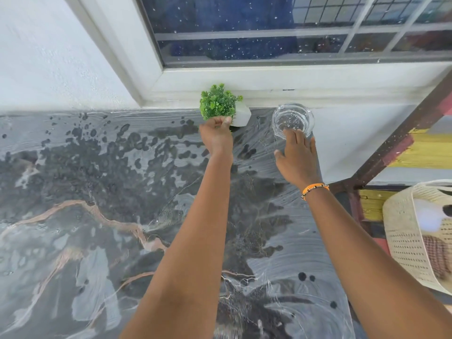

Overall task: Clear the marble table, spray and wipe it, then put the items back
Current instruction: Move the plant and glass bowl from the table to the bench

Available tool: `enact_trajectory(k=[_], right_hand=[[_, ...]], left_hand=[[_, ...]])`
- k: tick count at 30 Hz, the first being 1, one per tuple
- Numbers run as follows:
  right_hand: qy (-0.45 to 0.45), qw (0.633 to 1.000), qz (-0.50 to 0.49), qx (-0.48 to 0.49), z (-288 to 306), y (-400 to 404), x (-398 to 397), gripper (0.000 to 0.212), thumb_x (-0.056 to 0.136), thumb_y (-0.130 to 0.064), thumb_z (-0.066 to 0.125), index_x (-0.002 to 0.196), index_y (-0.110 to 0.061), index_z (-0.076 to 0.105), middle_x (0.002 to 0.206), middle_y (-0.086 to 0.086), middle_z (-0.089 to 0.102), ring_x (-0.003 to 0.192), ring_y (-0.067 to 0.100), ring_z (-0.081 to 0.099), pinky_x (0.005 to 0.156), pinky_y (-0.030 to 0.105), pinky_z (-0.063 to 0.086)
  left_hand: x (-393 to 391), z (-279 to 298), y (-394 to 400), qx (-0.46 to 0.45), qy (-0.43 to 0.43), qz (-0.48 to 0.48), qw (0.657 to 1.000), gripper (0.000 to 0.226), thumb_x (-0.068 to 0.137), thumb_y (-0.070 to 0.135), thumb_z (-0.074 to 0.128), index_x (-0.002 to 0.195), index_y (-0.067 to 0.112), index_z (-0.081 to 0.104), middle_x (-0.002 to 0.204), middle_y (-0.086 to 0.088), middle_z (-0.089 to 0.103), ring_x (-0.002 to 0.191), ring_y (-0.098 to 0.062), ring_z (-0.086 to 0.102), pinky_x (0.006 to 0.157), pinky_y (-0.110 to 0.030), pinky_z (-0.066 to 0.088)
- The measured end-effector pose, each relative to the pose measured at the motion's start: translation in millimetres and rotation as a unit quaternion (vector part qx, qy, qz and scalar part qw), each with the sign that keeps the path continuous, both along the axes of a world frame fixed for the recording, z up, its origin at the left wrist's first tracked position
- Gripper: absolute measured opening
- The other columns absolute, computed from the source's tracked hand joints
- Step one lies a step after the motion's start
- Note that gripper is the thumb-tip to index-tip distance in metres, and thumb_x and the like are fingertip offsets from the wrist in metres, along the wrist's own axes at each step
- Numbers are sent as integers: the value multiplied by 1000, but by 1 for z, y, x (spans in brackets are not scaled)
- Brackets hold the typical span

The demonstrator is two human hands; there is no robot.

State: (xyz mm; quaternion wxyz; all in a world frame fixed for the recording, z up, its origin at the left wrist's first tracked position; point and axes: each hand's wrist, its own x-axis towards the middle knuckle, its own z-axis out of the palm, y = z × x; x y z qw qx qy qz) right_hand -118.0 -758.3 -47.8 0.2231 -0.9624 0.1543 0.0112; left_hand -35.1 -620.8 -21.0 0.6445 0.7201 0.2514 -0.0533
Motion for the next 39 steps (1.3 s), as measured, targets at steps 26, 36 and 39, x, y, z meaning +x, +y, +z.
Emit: enact_trajectory(k=[26, 36, 39], right_hand=[[-15, 993, -33, 110, -13, 0, -2, 99, 79, -24, 65, 149, -11, -4, 159, 5, -3, 146, 18, -6, 119, 38, -7], [-41, 985, -30, 167, -23, -12, -10, 112, 70, -35, 79, 149, -13, 3, 156, 6, 8, 145, 21, 5, 119, 42, 15], [-72, 982, -35, 172, -26, -14, -12, 113, 65, -36, 82, 149, -10, 11, 148, 8, 20, 140, 18, 18, 113, 20, 16]], left_hand=[[-20, -32, 29, 185, -38, -290, 938, 101, 71, -1, 73, 144, 37, 16, 147, 1, 37, 131, -29, 38, 108, -52, 33], [-26, -40, 27, 258, -77, -279, 922, 74, 68, 24, 80, 132, 10, 45, 134, -2, 46, 127, -29, 37, 109, -46, 28], [-35, -41, 25, 256, -90, -250, 930, 70, 69, 23, 78, 130, 11, 47, 131, -4, 52, 124, -27, 44, 108, -49, 31]])
